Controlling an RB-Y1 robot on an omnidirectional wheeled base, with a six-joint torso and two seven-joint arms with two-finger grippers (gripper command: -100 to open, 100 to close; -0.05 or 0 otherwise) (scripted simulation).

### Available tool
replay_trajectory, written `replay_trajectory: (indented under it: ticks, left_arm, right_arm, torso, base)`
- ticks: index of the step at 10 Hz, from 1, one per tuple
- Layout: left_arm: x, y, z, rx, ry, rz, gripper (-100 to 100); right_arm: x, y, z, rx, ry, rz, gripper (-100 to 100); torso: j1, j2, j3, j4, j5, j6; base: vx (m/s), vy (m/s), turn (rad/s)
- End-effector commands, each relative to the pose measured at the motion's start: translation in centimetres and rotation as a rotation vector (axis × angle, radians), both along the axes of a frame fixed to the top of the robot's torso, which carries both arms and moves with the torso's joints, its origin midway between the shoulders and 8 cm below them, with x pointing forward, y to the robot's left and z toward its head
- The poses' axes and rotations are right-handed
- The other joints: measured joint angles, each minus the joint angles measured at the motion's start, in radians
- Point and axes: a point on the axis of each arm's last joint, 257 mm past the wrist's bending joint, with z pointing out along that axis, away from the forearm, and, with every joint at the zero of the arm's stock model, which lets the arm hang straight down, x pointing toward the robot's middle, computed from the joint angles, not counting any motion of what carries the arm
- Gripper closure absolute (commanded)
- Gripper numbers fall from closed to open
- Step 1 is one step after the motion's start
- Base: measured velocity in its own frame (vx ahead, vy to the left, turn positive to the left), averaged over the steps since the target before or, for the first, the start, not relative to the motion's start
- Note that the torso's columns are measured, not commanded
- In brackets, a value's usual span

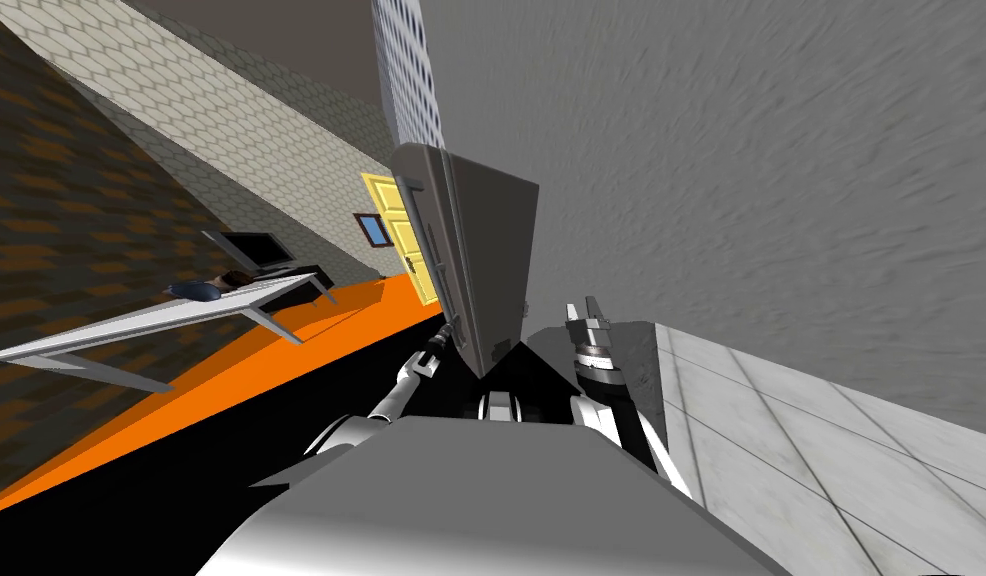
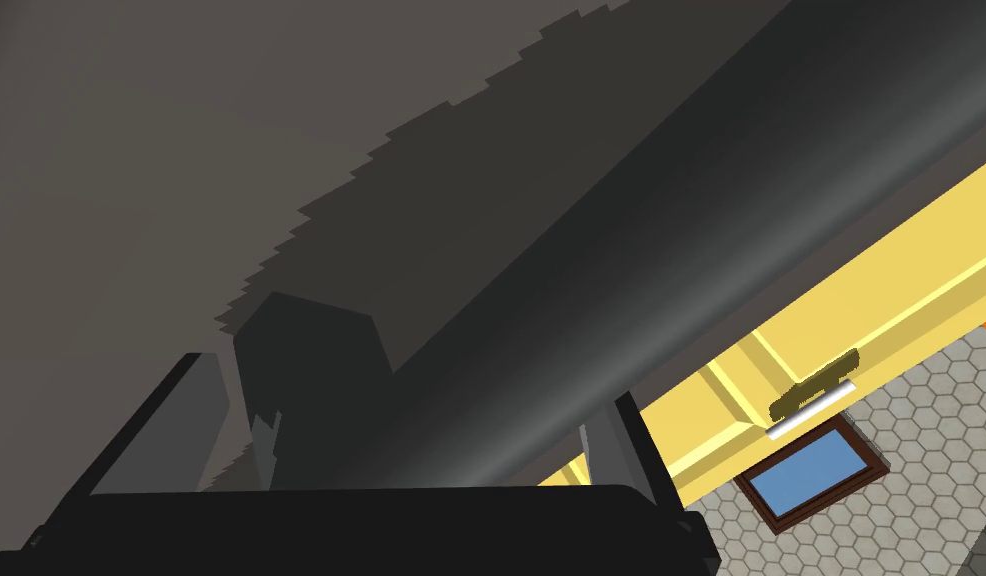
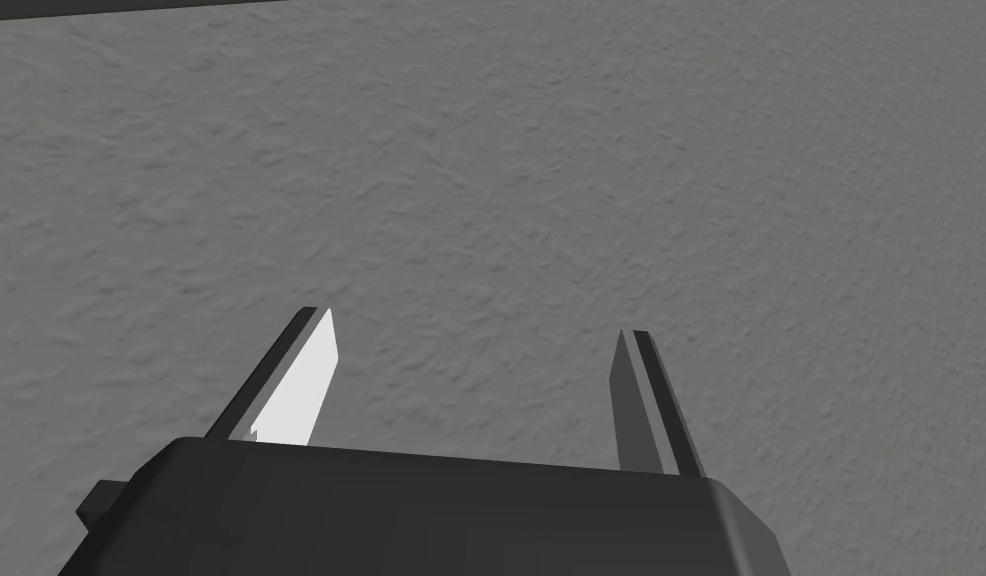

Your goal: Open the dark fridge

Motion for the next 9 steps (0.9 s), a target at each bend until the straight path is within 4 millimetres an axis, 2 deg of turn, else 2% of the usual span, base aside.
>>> replay_trajectory:
  ticks: [1,2,3,4,5,6,7,8,9]
  left_arm:
    - [0.7,0.3,-0.5,0.003,0.019,0.003,-100]
    - [1.9,0.0,1.1,0.005,-0.011,-0.016,-100]
    - [2.6,0.0,1.3,0.006,-0.007,-0.014,-100]
    - [2.3,0.5,0.1,0.007,0.017,-0.004,-100]
    - [3.5,0.2,2.1,0.01,-0.018,-0.023,-100]
    - [4.0,0.3,2.0,0.012,-0.008,-0.018,-100]
    - [3.7,0.7,1.1,0.012,0.012,-0.01,-100]
    - [3.5,-0.1,0.8,0.009,0.014,-0.022,-100]
    - [2.4,0.7,-0.4,0.008,0.033,0.002,100]
  right_arm:
    - [0.0,0.0,0.0,0.0,0.0,0.0,0]
    - [0.0,0.0,0.0,0.0,0.0,0.0,0]
    - [0.0,0.0,0.0,0.0,0.0,0.0,0]
    - [0.0,0.0,0.0,0.0,0.0,0.0,0]
    - [0.0,0.0,0.0,0.0,0.0,0.0,0]
    - [0.0,0.0,0.0,0.0,0.0,0.0,0]
    - [0.0,0.0,0.0,0.0,0.0,0.0,0]
    - [0.0,0.0,0.0,0.0,0.0,0.0,0]
    - [0.0,0.0,0.0,0.0,0.0,0.0,0]
  torso:
    - [0.001,0.0,0.0,0.001,0.0,-0.001]
    - [0.002,-0.001,0.0,-0.001,0.001,-0.001]
    - [0.003,0.0,0.0,0.0,0.0,-0.002]
    - [0.002,0.0,0.0,0.001,0.0,-0.002]
    - [0.003,-0.002,-0.001,0.0,0.001,0.0]
    - [0.003,-0.003,-0.001,0.002,-0.001,-0.002]
    - [0.004,-0.003,-0.001,0.005,-0.002,-0.001]
    - [0.004,-0.006,-0.003,0.003,-0.002,-0.001]
    - [0.003,-0.005,-0.002,0.001,-0.001,-0.001]
  base:
    - [0.0,0.0,0.0]
    - [-0.031,-0.007,0.103]
    - [-0.023,-0.005,0.077]
    - [0.0,0.0,0.0]
    - [-0.035,-0.008,0.116]
    - [-0.032,-0.007,0.102]
    - [-0.008,-0.002,0.026]
    - [-0.008,0.0,0.008]
    - [0.036,0.008,-0.125]
